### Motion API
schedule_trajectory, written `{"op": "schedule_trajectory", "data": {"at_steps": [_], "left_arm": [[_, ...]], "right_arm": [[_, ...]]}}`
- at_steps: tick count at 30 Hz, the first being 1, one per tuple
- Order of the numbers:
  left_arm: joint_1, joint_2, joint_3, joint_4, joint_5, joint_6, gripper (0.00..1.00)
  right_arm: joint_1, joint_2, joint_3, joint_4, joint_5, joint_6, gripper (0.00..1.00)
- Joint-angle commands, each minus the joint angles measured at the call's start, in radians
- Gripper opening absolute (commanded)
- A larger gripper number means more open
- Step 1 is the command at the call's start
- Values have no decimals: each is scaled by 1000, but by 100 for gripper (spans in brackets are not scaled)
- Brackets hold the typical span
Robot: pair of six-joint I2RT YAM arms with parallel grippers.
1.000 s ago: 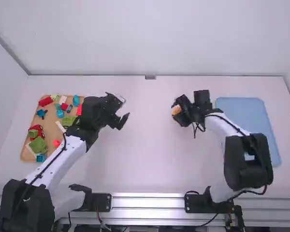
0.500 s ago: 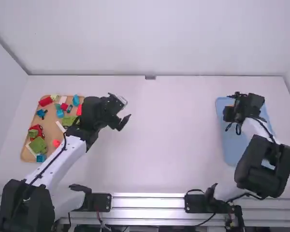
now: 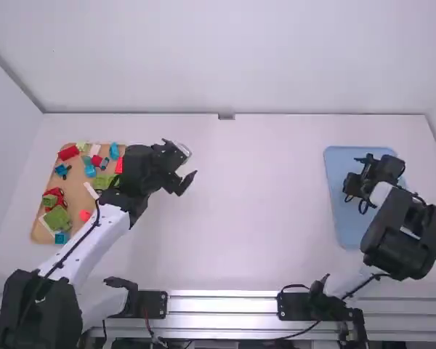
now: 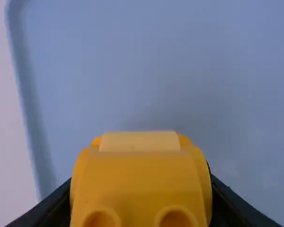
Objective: Assemble lego blocks to make yellow taxi
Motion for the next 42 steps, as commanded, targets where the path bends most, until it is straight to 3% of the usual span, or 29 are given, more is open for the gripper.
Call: {"op": "schedule_trajectory", "data": {"at_steps": [1, 3, 9, 15, 22, 33, 38, 42], "left_arm": [[-3, -10, -4, 1, -28, 7, 99], [-2, -10, -4, 0, -55, 7, 99], [-3, -10, -4, 18, -76, -67, 99], [-2, -30, -2, 41, -174, -167, 99], [-9, -123, -2, 2, -232, -211, 99], [-9, -256, -2, -115, -237, -201, 99], [-9, -286, -2, -159, -236, -203, 99], [-9, -299, -2, -171, -236, -203, 99]], "right_arm": [[0, 5, 2, 5, -1, 5, 66], [3, 5, 7, -2, -2, 4, 99], [9, 3, 67, -124, -1, 7, 98], [66, 3, 229, -382, 17, 21, 99], [216, 3, 414, -580, 324, 167, 98], [506, -119, 472, -570, 475, 217, 99], [647, -222, 451, -547, 476, 213, 99], [717, -287, 392, -492, 478, 206, 99]]}}
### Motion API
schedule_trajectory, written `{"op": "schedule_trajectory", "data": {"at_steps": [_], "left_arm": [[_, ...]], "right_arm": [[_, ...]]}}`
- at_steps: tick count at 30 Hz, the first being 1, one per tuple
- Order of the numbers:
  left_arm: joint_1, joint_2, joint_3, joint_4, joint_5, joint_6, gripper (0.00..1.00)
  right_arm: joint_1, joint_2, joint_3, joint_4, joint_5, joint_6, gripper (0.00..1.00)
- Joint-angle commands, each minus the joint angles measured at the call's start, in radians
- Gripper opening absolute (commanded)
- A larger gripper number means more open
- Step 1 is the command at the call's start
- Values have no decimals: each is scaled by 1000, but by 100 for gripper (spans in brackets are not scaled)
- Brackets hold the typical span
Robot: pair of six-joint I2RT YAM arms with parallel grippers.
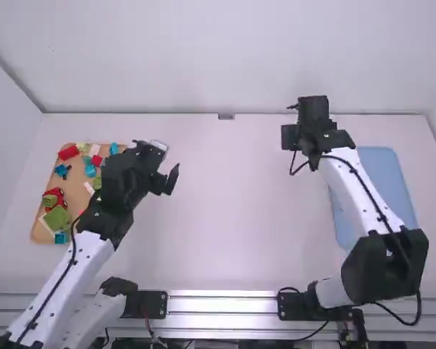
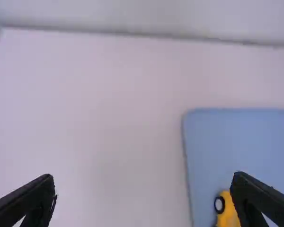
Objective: Assemble lego blocks to make yellow taxi
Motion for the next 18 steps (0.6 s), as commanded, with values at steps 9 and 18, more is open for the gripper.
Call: {"op": "schedule_trajectory", "data": {"at_steps": [9, 18], "left_arm": [[-5, -103, -2, -34, 24, -7, 99], [99, -212, -106, 69, -39, -111, 89]], "right_arm": [[167, -234, -306, 233, 126, 3, 99], [73, -340, -414, 338, 27, -15, 89]]}}
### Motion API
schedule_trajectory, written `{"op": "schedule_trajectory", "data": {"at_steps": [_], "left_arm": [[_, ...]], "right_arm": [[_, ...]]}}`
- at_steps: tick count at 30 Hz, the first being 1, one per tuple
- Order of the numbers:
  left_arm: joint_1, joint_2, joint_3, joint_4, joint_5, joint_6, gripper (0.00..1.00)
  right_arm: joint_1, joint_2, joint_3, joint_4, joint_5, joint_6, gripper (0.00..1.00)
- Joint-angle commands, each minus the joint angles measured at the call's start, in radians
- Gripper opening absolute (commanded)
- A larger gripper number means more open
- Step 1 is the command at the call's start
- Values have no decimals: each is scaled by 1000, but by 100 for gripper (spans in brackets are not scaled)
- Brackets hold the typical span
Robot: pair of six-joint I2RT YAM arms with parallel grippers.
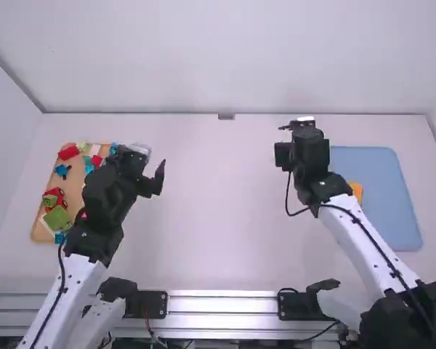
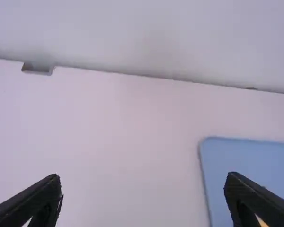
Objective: Assemble lego blocks to make yellow taxi
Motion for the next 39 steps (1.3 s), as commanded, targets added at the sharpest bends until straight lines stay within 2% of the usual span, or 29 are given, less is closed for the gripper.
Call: {"op": "schedule_trajectory", "data": {"at_steps": [1, 5, 9, 15, 18, 30, 39], "left_arm": [[42, -46, -41, 26, -20, -64, 87], [113, -117, -112, 30, -20, -135, 80], [118, -200, -195, 30, -20, -194, 72], [118, -337, -332, 30, -20, -194, 58], [118, -395, -389, 30, -20, -194, 52], [118, -641, -635, 30, -20, -194, 28], [118, -770, -646, 30, -20, -194, 13]], "right_arm": [[-34, -53, -38, 24, -41, 1, 87], [-97, -116, -102, 88, -105, 1, 81], [-171, -190, -176, 162, -179, 1, 73], [-289, -315, -301, 170, -304, 1, 61], [-289, -371, -356, 170, -356, 1, 55], [-289, -643, -629, 170, -356, 1, 28], [-289, -834, -819, 170, -356, 1, 9]]}}
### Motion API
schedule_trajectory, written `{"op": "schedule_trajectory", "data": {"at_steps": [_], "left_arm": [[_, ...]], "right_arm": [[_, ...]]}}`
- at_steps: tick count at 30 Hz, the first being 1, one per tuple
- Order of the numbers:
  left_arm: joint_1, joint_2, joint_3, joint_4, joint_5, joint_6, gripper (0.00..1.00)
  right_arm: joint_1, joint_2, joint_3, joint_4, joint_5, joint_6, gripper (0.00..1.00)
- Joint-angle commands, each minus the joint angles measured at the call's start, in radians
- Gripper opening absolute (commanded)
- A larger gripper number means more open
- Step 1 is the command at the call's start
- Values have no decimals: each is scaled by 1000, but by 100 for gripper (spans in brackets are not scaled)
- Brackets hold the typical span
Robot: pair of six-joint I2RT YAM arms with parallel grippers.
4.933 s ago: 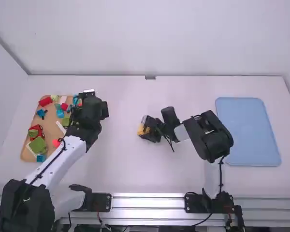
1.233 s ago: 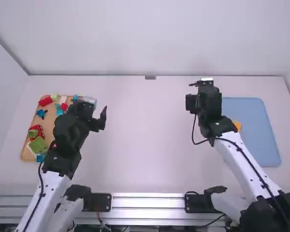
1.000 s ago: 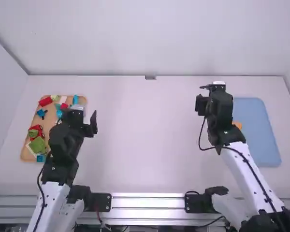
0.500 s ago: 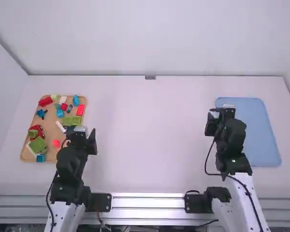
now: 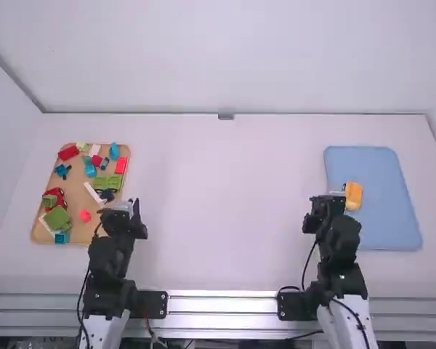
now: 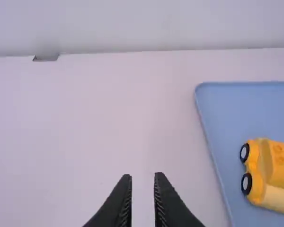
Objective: Assemble lego blocks to make yellow taxi
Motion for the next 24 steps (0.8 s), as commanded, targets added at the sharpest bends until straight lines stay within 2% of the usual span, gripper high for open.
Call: {"op": "schedule_trajectory", "data": {"at_steps": [1, 4, 8, 13, 24], "left_arm": [[2, -15, -10, -4, -2, -6, 12], [2, -15, -10, -4, -2, -6, 8], [2, -15, -10, -4, -2, -6, 4], [2, -15, -10, -4, -2, -6, 0], [2, -15, -10, -4, -2, -6, 0]], "right_arm": [[1, -45, -48, 3, -1, 4, 7], [1, -97, -100, 3, -1, 4, 2], [1, -163, -160, 3, -1, 4, 0], [1, -227, -160, 3, -1, 4, 0], [1, -363, -160, 3, -1, 4, 0]]}}
